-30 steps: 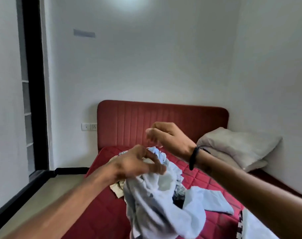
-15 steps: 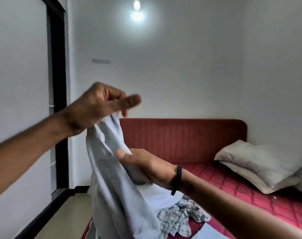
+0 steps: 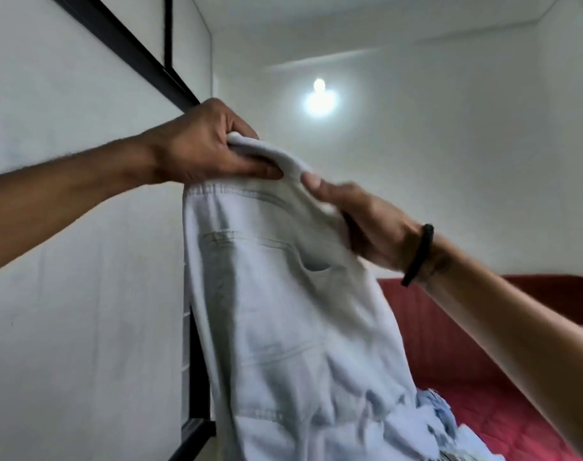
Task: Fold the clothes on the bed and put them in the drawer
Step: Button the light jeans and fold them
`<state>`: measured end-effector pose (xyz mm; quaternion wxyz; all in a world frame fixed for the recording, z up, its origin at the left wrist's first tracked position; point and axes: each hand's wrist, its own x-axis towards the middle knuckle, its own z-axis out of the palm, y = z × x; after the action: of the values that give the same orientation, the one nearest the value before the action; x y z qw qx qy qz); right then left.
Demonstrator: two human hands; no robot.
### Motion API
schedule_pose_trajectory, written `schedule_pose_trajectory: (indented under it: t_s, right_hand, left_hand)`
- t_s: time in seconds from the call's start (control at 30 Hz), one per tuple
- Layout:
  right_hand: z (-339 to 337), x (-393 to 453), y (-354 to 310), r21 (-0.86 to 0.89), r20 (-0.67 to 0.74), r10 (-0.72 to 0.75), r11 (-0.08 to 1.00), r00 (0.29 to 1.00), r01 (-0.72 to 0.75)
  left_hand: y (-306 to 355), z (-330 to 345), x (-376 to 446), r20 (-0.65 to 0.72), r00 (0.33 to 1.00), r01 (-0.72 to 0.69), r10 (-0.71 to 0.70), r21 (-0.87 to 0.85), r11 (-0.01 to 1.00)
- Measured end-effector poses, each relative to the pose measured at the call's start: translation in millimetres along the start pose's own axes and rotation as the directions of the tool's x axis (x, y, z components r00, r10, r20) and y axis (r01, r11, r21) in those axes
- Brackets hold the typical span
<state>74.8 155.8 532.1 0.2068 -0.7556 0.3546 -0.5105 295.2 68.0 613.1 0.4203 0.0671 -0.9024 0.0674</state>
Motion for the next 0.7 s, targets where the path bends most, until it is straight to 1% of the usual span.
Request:
schedule_pose_trajectory:
  t_s: [0.03,0.07,0.1,0.13,0.17,0.2,0.23,0.27,0.3,0.33,0.37,0.4,0.43,0.47,0.5,0.53,0.57,0.6,0.63,0.67,0.7]
  right_hand:
    - [-9,-1,29,-0.046,0.091,0.106,0.994,0.990,-0.102]
    - [-12,-3,50,-0.051,0.169,0.257,0.966,0.952,-0.252]
    - [-16,-8,83,-0.154,0.191,0.389,0.918,0.901,-0.364]
    - [-18,-12,113,-0.254,0.196,0.521,0.845,0.831,-0.470]
    - [-20,-18,134,-0.347,0.182,0.619,0.768,0.764,-0.539]
    - [-14,-25,135,-0.488,0.222,0.677,0.701,0.702,-0.521]
    - [-7,-28,127,-0.636,0.219,0.718,0.619,0.661,-0.461]
    - [-2,-29,110,-0.748,0.190,0.753,0.526,0.630,-0.403]
    - [-1,-30,98,-0.786,0.169,0.739,0.500,0.652,-0.363]
    - [-2,-36,77,-0.777,0.161,0.725,0.511,0.669,-0.367]
    - [-17,-39,73,-0.727,0.125,0.667,0.565,0.735,-0.390]
    - [-28,-46,51,-0.690,0.102,0.606,0.614,0.789,-0.383]
    - [-46,-51,36,-0.657,0.028,0.513,0.656,0.858,-0.371]
    - [-66,-56,16,-0.610,-0.071,0.405,0.706,0.912,-0.360]
    - [-81,-61,-6,-0.596,-0.160,0.278,0.737,0.947,-0.317]
    - [-94,-69,-28,-0.651,-0.225,0.181,0.703,0.957,-0.286]
    - [-110,-75,-43,-0.723,-0.252,0.100,0.642,0.963,-0.256]
    - [-117,-82,-56,-0.793,-0.262,0.110,0.541,0.959,-0.279]
    - [-125,-92,-60,-0.839,-0.255,0.201,0.440,0.946,-0.320]
    - [-127,-103,-59,-0.876,-0.256,0.315,0.325,0.914,-0.357]
    - [-136,-115,-49,-0.892,-0.289,0.369,0.231,0.883,-0.389]
  left_hand:
    - [-3,-14,5,-0.006,1.000,-0.019,0.019,0.022,1.000]
    - [-6,-23,6,0.018,1.000,-0.018,0.016,0.064,0.998]
    - [-10,-31,5,0.061,0.998,0.008,-0.015,0.110,0.994]
    - [-15,-38,1,0.117,0.992,0.037,-0.055,0.148,0.988]
    - [-22,-42,-4,0.160,0.982,0.069,-0.097,0.175,0.982]
    - [-32,-46,-12,0.173,0.976,0.098,-0.134,0.200,0.975]
    - [-43,-49,-19,0.163,0.973,0.125,-0.163,0.220,0.967]
    - [-54,-53,-26,0.139,0.970,0.167,-0.201,0.226,0.960]
    - [-65,-57,-35,0.110,0.962,0.218,-0.248,0.230,0.948]
    - [-76,-60,-42,0.087,0.952,0.270,-0.295,0.223,0.937]
    - [-86,-63,-50,0.074,0.937,0.321,-0.342,0.207,0.924]
    - [-94,-66,-56,0.064,0.920,0.371,-0.388,0.187,0.910]
    - [-101,-67,-62,0.060,0.905,0.407,-0.422,0.172,0.897]
    - [-107,-67,-65,0.056,0.899,0.423,-0.435,0.147,0.894]
    - [-109,-66,-67,0.042,0.903,0.422,-0.428,0.104,0.901]
    - [-110,-62,-64,0.024,0.911,0.411,-0.412,0.045,0.911]
    - [-108,-57,-61,0.003,0.917,0.399,-0.399,-0.018,0.917]
    - [-105,-50,-56,-0.019,0.920,0.389,-0.391,-0.078,0.918]
    - [-103,-39,-51,-0.041,0.922,0.378,-0.386,-0.131,0.916]
    - [-102,-30,-50,-0.042,0.921,0.378,-0.388,-0.146,0.914]
    - [-100,-12,-49,0.002,0.924,0.380,-0.384,-0.131,0.915]
